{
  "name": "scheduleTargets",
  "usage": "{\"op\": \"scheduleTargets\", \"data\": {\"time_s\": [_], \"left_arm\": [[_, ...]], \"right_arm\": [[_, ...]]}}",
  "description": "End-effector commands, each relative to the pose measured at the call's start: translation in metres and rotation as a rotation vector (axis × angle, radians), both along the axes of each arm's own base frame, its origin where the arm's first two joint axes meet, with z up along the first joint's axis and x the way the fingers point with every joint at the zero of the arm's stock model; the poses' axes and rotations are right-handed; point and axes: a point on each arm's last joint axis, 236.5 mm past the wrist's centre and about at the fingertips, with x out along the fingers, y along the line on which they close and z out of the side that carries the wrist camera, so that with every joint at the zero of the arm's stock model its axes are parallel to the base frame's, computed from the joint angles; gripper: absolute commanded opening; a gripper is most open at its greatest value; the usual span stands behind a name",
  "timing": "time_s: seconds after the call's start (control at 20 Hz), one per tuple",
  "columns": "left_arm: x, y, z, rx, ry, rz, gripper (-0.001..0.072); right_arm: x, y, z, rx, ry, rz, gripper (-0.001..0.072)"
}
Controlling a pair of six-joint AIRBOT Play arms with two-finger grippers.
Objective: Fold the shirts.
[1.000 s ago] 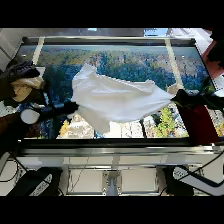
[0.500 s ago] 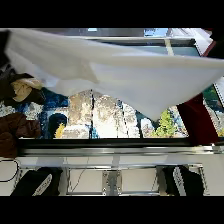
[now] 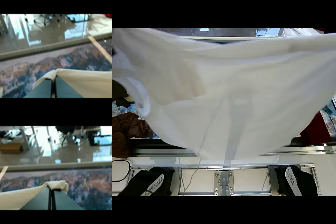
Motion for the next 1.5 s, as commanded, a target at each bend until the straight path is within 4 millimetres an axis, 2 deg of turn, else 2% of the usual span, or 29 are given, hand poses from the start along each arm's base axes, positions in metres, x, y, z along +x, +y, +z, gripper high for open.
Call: {"op": "scheduleTargets", "data": {"time_s": [0.0, 0.1, 0.15, 0.25, 0.3, 0.35, 0.45, 0.55, 0.7, 0.75, 0.85, 0.9, 1.0, 1.15, 1.3, 1.45], "left_arm": [[0.063, -0.017, -0.097, 0.05, 0.287, -0.033, 0.0012], [0.109, -0.023, -0.157, 0.069, 0.403, -0.026, 0.0012], [0.132, -0.025, -0.191, 0.08, 0.455, -0.018, 0.0012], [0.171, -0.023, -0.26, 0.088, 0.556, 0.025, 0.0012], [0.185, -0.018, -0.297, 0.097, 0.61, 0.065, 0.0012], [0.194, -0.011, -0.329, 0.116, 0.656, 0.101, 0.0012], [0.207, 0.003, -0.38, 0.164, 0.72, 0.166, 0.0012], [0.212, 0.02, -0.404, 0.223, 0.739, 0.217, 0.0012], [0.219, 0.035, -0.395, 0.297, 0.7, 0.243, 0.0012], [0.216, 0.036, -0.391, 0.3, 0.708, 0.246, 0.0012], [0.193, 0.039, -0.388, 0.322, 0.788, 0.238, 0.0012], [0.177, 0.04, -0.388, 0.346, 0.845, 0.22, 0.0012], [0.158, 0.041, -0.382, 0.37, 0.905, 0.193, 0.0013], [0.125, 0.032, -0.376, 0.331, 1.013, 0.16, 0.0012], [0.096, 0.017, -0.405, 0.293, 1.136, 0.096, 0.0012], [0.069, 0.019, -0.453, 0.305, 1.229, 0.085, 0.0012]], "right_arm": [[0.073, 0.0, -0.083, 0.113, 0.238, 0.137, 0.0026], [0.119, -0.002, -0.159, 0.148, 0.381, 0.16, 0.0026], [0.141, -0.002, -0.205, 0.155, 0.454, 0.151, 0.0026], [0.171, -0.007, -0.293, 0.098, 0.584, 0.097, 0.0026], [0.182, -0.007, -0.331, 0.083, 0.634, 0.072, 0.0026], [0.191, -0.006, -0.364, 0.076, 0.671, 0.056, 0.0026], [0.207, -0.002, -0.409, 0.088, 0.712, 0.039, 0.0026], [0.219, -0.006, -0.43, 0.101, 0.711, 0.008, 0.0026], [0.226, -0.016, -0.424, 0.087, 0.68, -0.014, 0.0026], [0.223, -0.012, -0.421, 0.082, 0.7, 0.005, 0.0026], [0.208, -0.008, -0.419, 0.027, 0.782, 0.056, 0.0026], [0.196, -0.004, -0.418, 0.014, 0.826, 0.083, 0.0026], [0.174, 0.0, -0.416, -0.01, 0.9, 0.12, 0.0026], [0.145, 0.007, -0.42, -0.021, 1.005, 0.169, 0.0026], [0.138, 0.008, -0.434, -0.008, 1.028, 0.166, 0.0026], [0.13, 0.015, -0.462, 0.053, 1.043, 0.153, 0.0026]]}}
